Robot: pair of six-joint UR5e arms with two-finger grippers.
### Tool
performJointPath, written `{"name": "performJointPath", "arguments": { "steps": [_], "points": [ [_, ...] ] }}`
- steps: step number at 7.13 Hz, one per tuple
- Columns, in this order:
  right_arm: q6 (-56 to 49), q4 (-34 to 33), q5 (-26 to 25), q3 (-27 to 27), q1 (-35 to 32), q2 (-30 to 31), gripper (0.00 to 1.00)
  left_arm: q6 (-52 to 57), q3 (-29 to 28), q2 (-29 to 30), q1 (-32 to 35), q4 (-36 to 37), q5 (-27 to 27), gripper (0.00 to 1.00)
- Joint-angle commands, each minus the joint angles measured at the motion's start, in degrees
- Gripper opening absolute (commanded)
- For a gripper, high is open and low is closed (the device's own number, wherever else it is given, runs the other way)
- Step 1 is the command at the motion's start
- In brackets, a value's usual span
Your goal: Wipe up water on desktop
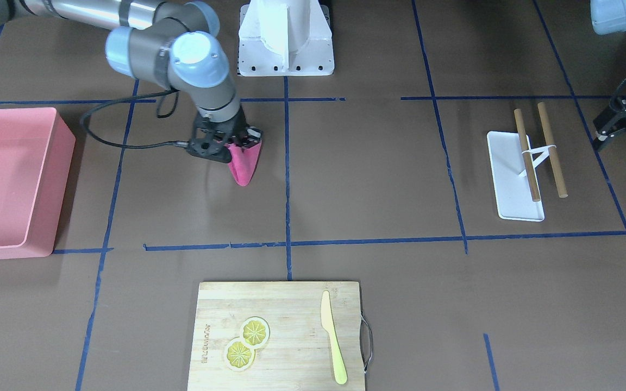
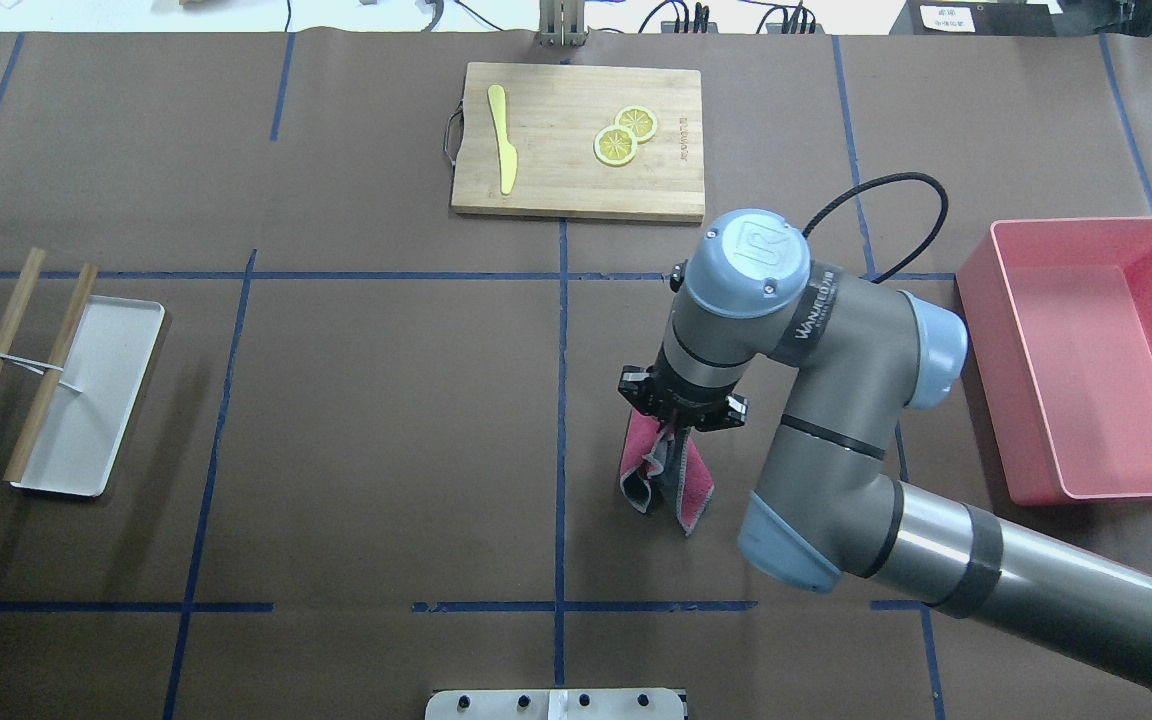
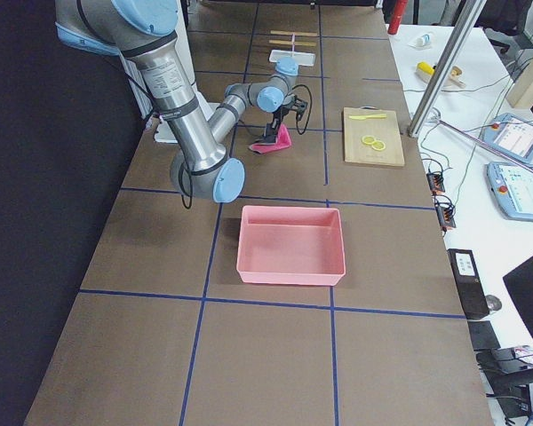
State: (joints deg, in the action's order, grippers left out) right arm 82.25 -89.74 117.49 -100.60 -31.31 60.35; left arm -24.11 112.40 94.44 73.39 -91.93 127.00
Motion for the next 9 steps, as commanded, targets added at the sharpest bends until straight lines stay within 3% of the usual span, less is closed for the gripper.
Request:
{"name": "performJointPath", "arguments": {
  "steps": [1,3,4,6,9],
  "points": [
    [-9.4,0.0,0.6,-9.4,-3.5,13.3,0.00,0.3,-0.1,-0.3,0.2,0.1,0.0,1.00],
    [-15.8,-0.1,1.7,-16.7,-8.9,21.7,0.00,4.8,-0.7,-1.3,1.5,0.3,0.0,1.00],
    [-19.7,-0.3,7.0,-19.8,-14.9,25.3,0.00,7.8,-1.3,-2.5,2.4,0.3,0.1,1.00],
    [-25.1,-0.7,14.6,-20.7,-27.0,27.0,0.00,10.4,-1.3,-4.5,2.8,0.2,1.0,1.00],
    [-39.5,-0.8,17.2,-23.2,-37.0,36.7,0.00,11.6,-1.3,-5.8,3.4,0.3,3.5,1.00]
  ]
}}
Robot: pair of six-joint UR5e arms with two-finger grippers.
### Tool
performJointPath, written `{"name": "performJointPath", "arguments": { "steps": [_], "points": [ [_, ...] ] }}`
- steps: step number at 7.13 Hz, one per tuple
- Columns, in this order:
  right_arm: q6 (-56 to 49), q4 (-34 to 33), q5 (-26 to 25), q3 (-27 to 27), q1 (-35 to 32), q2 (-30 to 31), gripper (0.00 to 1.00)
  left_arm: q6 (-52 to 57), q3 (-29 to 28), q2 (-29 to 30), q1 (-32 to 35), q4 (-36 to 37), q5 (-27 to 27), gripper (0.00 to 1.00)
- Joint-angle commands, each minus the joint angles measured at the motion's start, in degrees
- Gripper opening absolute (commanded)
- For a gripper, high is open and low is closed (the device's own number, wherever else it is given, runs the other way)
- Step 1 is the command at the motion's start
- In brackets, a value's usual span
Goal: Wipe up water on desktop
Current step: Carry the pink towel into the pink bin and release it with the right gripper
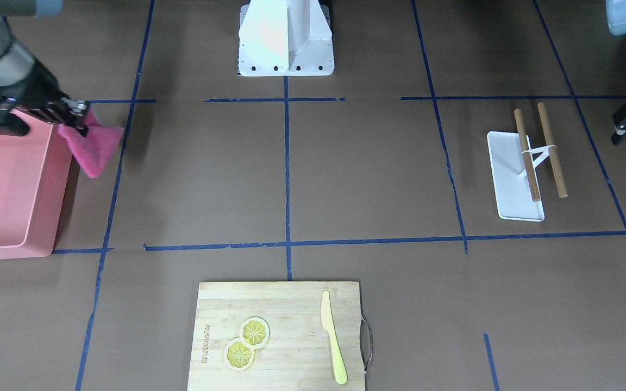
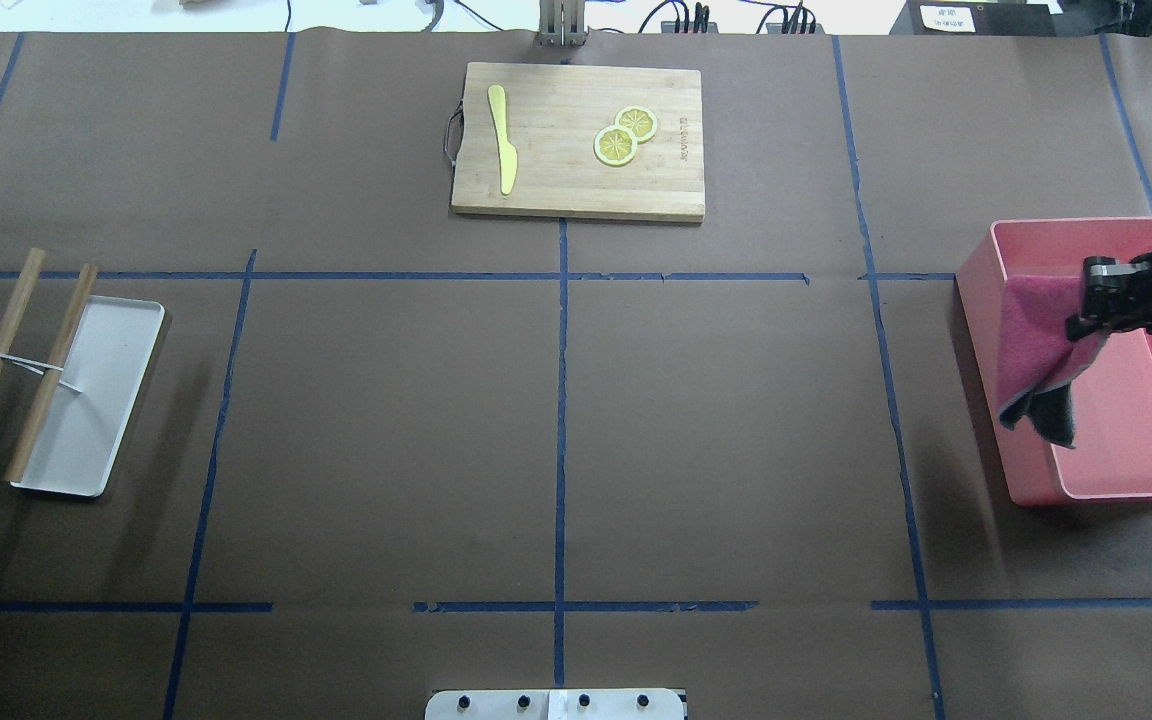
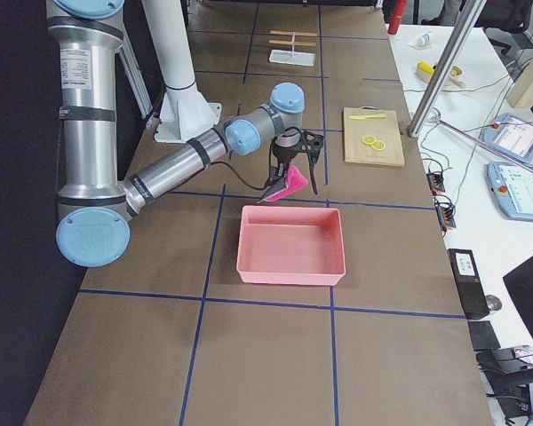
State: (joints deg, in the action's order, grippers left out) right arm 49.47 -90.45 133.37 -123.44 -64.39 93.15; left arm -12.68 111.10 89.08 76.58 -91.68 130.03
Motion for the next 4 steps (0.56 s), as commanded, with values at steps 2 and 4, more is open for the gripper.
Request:
{"name": "performJointPath", "arguments": {
  "steps": [2,4],
  "points": [
    [-20.3,-0.1,0.4,5.5,-8.9,5.9,0.00,0.2,0.1,-0.6,0.2,-0.1,0.4,1.00],
    [-21.5,0.3,-2.5,11.3,-8.6,3.2,0.00,0.2,0.3,-0.6,0.2,-0.1,0.5,1.00]
  ]
}}
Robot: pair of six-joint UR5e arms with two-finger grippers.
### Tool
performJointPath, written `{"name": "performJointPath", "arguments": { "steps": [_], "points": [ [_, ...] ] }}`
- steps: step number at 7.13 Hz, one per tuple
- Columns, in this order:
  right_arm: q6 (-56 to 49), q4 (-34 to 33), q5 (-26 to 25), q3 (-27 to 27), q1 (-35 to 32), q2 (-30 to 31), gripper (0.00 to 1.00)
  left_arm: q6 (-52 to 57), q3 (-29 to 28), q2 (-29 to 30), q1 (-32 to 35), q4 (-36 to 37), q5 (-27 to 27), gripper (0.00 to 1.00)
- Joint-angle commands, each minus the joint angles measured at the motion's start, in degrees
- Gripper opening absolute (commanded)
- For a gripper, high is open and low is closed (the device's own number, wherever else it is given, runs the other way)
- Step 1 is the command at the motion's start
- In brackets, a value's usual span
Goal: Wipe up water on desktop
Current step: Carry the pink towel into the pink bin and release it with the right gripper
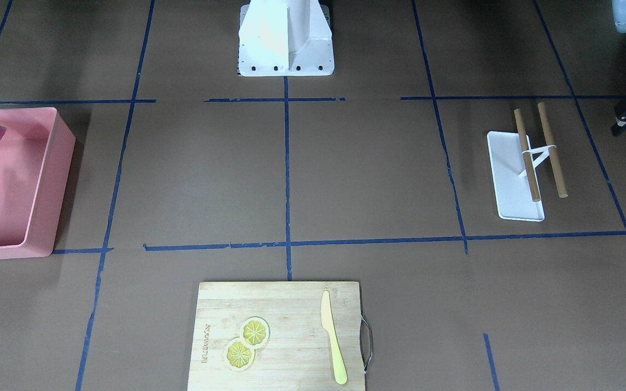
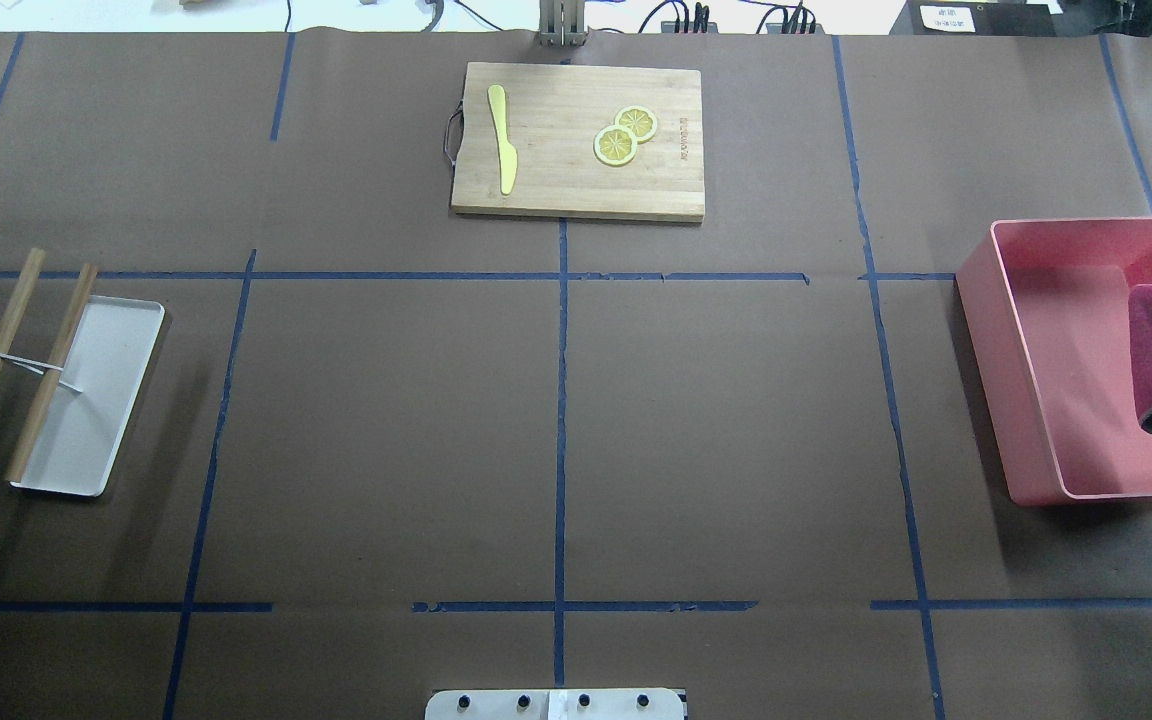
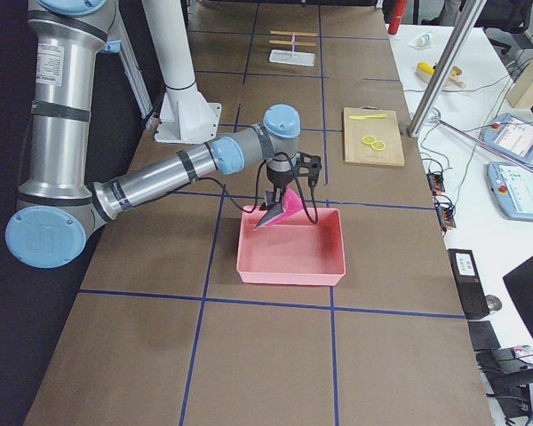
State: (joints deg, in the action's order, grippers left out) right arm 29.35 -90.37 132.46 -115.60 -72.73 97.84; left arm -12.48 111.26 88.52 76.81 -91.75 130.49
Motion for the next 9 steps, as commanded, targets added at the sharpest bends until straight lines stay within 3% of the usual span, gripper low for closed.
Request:
{"name": "performJointPath", "arguments": {
  "steps": [1,3,4,5,6,8,9],
  "points": [
    [-1.0,0.6,-1.4,6.1,1.5,-2.6,0.01,-0.1,-0.2,0.0,0.0,0.0,-0.1,1.00],
    [-0.8,0.6,-1.3,9.0,5.4,-4.2,0.04,-0.1,-0.2,0.0,0.0,0.0,-0.1,1.00],
    [-0.9,0.6,-1.4,9.2,6.2,-4.2,0.10,-0.1,-0.2,0.0,0.0,0.0,-0.1,1.00],
    [-1.1,0.6,-1.4,9.4,6.2,-4.2,0.60,-0.1,-0.3,0.0,0.0,0.0,-0.1,1.00],
    [-0.4,0.6,-1.5,9.4,6.2,-4.1,1.00,-0.1,-0.3,0.0,0.0,0.0,-0.1,1.00],
    [-1.1,0.6,-1.4,7.3,5.7,-4.2,1.00,0.0,-0.4,-0.4,0.0,0.0,-0.1,1.00],
    [-1.7,-0.1,-0.4,5.3,1.3,-4.1,1.00,0.1,-0.6,-0.5,0.0,0.0,-0.1,1.00]
  ]
}}
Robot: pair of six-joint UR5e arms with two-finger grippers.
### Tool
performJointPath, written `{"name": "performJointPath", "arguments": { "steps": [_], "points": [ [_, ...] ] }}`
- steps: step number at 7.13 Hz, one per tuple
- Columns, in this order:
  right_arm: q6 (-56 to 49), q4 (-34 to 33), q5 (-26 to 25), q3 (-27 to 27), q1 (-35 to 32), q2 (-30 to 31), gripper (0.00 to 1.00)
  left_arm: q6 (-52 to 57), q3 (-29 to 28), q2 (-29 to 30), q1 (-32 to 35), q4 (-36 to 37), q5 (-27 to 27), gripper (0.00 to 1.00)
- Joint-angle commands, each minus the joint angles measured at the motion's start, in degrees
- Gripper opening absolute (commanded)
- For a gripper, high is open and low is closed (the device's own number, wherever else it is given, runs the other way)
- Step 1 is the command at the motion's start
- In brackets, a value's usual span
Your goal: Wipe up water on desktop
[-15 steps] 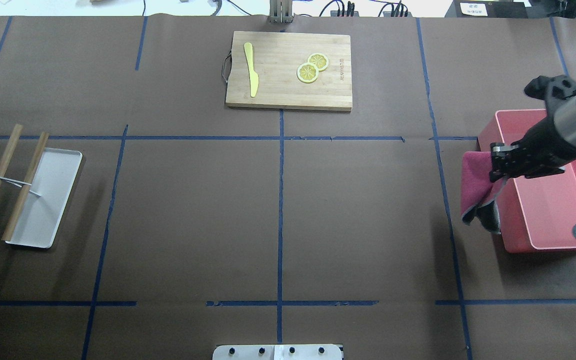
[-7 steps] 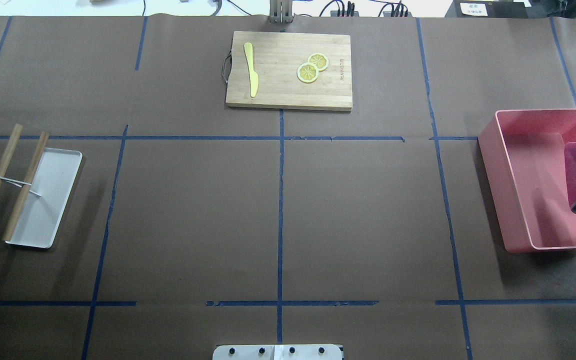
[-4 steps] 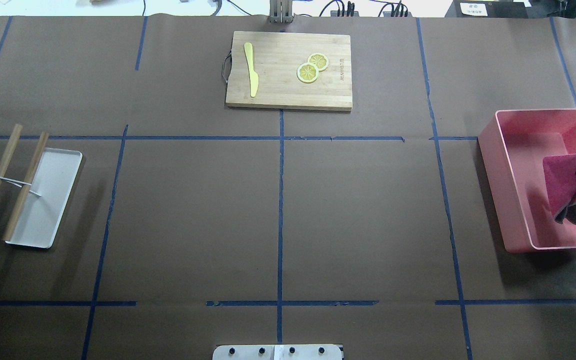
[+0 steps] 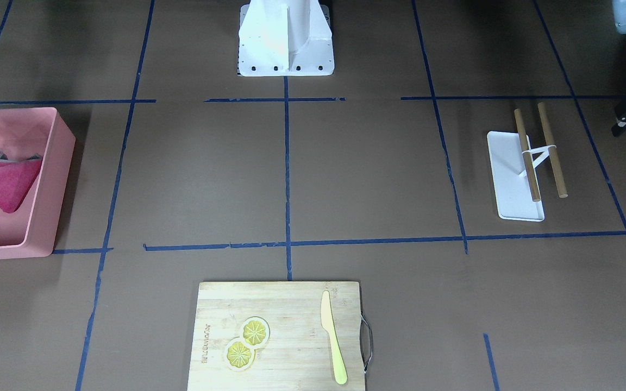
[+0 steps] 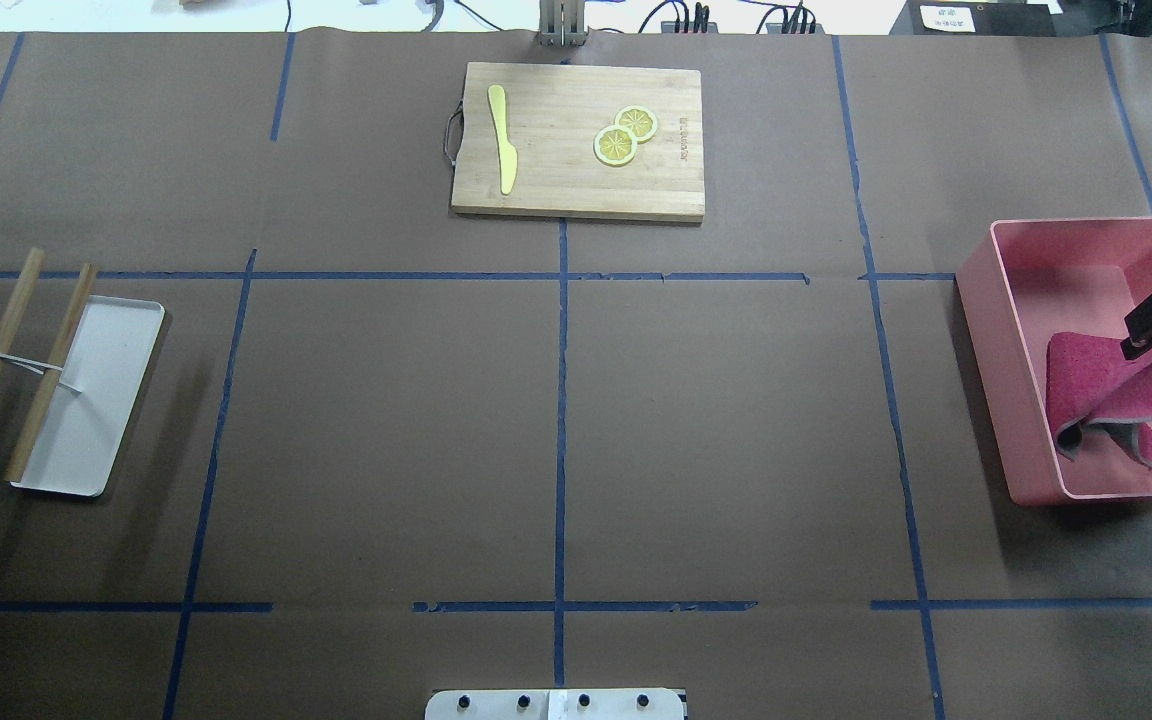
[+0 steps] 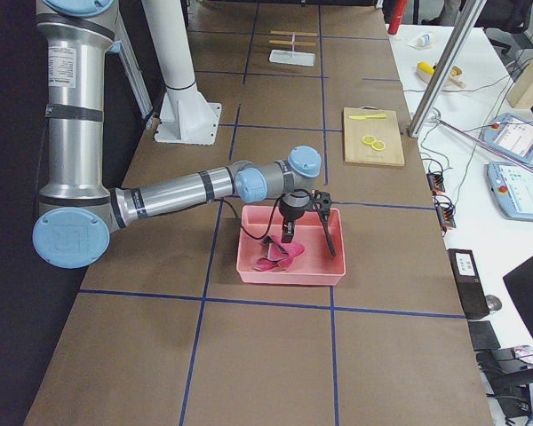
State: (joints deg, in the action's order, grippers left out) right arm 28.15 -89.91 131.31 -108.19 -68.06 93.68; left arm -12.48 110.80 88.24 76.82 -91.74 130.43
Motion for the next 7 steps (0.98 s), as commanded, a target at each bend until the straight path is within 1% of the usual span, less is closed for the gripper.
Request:
{"name": "performJointPath", "arguments": {
  "steps": [1,2,3,4,5,6,7],
  "points": [
    [-5.2,-0.6,1.8,-2.3,-7.2,0.7,1.00,2.2,-0.3,-0.8,0.3,0.1,-0.1,1.00],
    [-11.8,-3.5,2.1,-2.0,-11.4,1.1,1.00,7.5,-3.0,-0.9,2.9,0.2,0.0,1.00],
    [-21.2,-9.9,1.8,-1.7,-16.0,0.6,1.00,14.2,-7.4,-0.7,6.0,0.2,0.2,1.00],
    [-28.3,-13.2,1.5,-0.4,-19.0,0.4,1.00,17.4,-11.0,0.2,8.3,1.7,1.1,1.00],
    [-28.8,-13.3,1.3,0.7,-19.6,0.9,1.00,17.8,-13.8,1.0,9.0,3.6,6.6,1.00],
    [-28.9,-13.1,1.2,2.0,-19.7,1.0,1.00,17.8,-15.3,1.1,10.0,3.6,8.2,1.00],
    [-28.8,-12.8,1.2,2.3,-19.6,1.1,1.00,17.1,-14.6,1.1,10.0,3.8,8.0,1.00]
  ]
}}
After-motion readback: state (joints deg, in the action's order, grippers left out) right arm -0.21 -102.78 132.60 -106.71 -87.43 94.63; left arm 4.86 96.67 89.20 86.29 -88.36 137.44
